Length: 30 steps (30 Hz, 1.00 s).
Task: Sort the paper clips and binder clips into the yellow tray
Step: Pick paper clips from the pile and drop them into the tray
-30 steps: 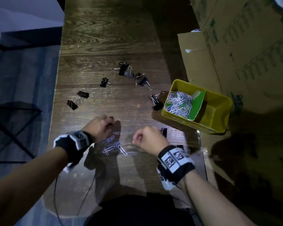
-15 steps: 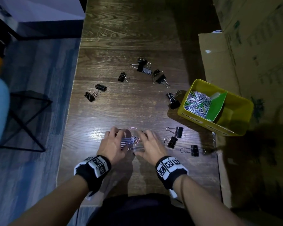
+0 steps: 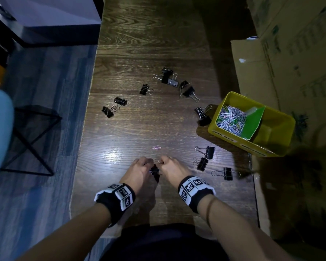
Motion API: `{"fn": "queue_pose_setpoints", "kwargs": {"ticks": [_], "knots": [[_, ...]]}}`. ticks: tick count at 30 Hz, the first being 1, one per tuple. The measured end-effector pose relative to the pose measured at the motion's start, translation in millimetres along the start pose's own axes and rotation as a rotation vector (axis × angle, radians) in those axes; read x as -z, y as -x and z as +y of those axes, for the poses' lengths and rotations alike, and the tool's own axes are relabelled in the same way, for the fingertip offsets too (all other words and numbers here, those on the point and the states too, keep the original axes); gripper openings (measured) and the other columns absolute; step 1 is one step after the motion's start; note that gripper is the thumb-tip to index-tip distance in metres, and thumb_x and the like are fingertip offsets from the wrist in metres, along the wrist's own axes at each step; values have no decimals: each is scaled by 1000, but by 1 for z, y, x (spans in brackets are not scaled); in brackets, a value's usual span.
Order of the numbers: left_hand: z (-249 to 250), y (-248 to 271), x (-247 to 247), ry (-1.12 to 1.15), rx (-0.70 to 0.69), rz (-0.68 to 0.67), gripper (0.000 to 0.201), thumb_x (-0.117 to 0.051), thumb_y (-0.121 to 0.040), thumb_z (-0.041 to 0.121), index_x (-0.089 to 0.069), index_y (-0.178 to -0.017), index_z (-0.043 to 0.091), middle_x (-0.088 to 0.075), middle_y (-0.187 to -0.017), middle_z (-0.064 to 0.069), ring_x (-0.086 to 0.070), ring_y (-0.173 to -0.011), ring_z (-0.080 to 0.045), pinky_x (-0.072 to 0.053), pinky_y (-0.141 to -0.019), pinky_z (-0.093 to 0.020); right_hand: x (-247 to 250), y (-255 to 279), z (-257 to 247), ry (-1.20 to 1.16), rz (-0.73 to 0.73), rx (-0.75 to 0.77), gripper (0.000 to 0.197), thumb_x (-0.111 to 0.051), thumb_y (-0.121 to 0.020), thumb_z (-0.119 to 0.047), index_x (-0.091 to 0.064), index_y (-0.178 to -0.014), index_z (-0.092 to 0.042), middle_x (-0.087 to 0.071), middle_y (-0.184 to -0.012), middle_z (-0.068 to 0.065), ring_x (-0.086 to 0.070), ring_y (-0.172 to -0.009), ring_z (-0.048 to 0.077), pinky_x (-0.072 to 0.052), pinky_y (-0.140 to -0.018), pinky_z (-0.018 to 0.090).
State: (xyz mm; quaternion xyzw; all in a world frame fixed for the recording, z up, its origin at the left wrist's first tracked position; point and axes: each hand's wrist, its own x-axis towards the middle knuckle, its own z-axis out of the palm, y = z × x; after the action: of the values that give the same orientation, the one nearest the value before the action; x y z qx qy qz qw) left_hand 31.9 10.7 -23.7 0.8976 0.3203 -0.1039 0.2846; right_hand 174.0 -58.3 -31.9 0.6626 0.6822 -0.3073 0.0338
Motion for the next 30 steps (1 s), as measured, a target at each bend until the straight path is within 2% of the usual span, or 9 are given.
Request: {"fn": "queue_pose_setpoints", "kwargs": {"ticks": [3,5,9,15,20,24,26,27,30], "knots": [[-4,-2,6,-172,-160,-100,33,-41,-73,25,-69,-83,9,-64,-76,-4,-62,-61,-21,-47,-55,-21,3,5,-6,124,-28,3,28,-48,-91,1,-54,-118,1,-50,-114,17,-56,-100,37,-46,-72,40],[-7,-6,7,-254,-213,-167,33,-45,-78,22,-67,-95,4,-65,-84,-9,-63,-67,-26,-50,-60,-26,3,6,-7,167,-31,26,31,-44,-91,3,-50,-122,3,-51,-115,18,-57,-100,39,-48,-76,43],[-4,-12,10,-404,-143,-323,41,-40,-93,21,-40,-130,3,-52,-120,-15,-53,-106,-33,-42,-87,-37,-1,7,-6,141,0,21,30,-46,-91,3,-51,-121,2,-52,-115,18,-58,-100,38,-48,-77,41],[7,-19,15,-421,-118,-319,39,-36,-95,30,-45,-121,3,-56,-116,-18,-56,-104,-34,-44,-80,-39,3,4,-12,-31,10,-149,27,-46,-90,1,-58,-115,2,-58,-112,19,-59,-104,35,-49,-83,41],[6,-25,25,-406,-79,-286,32,-41,-92,24,-49,-119,8,-60,-111,-14,-59,-98,-32,-45,-76,-36,0,-4,-9,-258,56,-344,26,-49,-89,-6,-69,-106,-7,-67,-97,18,-65,-90,32,-54,-77,36],[-14,-25,34,-74,-2,-224,30,-48,-79,42,-61,-87,16,-66,-83,-7,-62,-78,-28,-44,-66,-29,-3,-1,6,-627,167,-484,20,-64,-89,-20,-72,-106,-21,-72,-88,7,-63,-70,20,-51,-62,22],[-28,-25,30,203,123,-170,11,-60,-78,26,-57,-70,19,-58,-59,7,-57,-58,-16,-42,-55,-24,-6,1,15,-844,244,-532,22,-72,-83,-22,-73,-105,-18,-73,-85,4,-64,-68,16,-57,-64,28],[-31,-24,28,412,217,-138,17,-61,-79,12,-55,-66,19,-54,-50,8,-52,-49,-12,-41,-50,-23,-7,1,20,-975,283,-541,25,-75,-81,-20,-73,-104,-13,-74,-88,5,-66,-72,15,-58,-72,32],[-31,-23,31,1026,433,-22,25,-46,-83,-10,-51,-66,7,-50,-49,-5,-48,-38,-18,-36,-35,-21,-3,4,26,-1329,350,-528,26,-75,-79,-7,-70,-104,0,-72,-97,10,-66,-72,8,-56,-76,26]]}}
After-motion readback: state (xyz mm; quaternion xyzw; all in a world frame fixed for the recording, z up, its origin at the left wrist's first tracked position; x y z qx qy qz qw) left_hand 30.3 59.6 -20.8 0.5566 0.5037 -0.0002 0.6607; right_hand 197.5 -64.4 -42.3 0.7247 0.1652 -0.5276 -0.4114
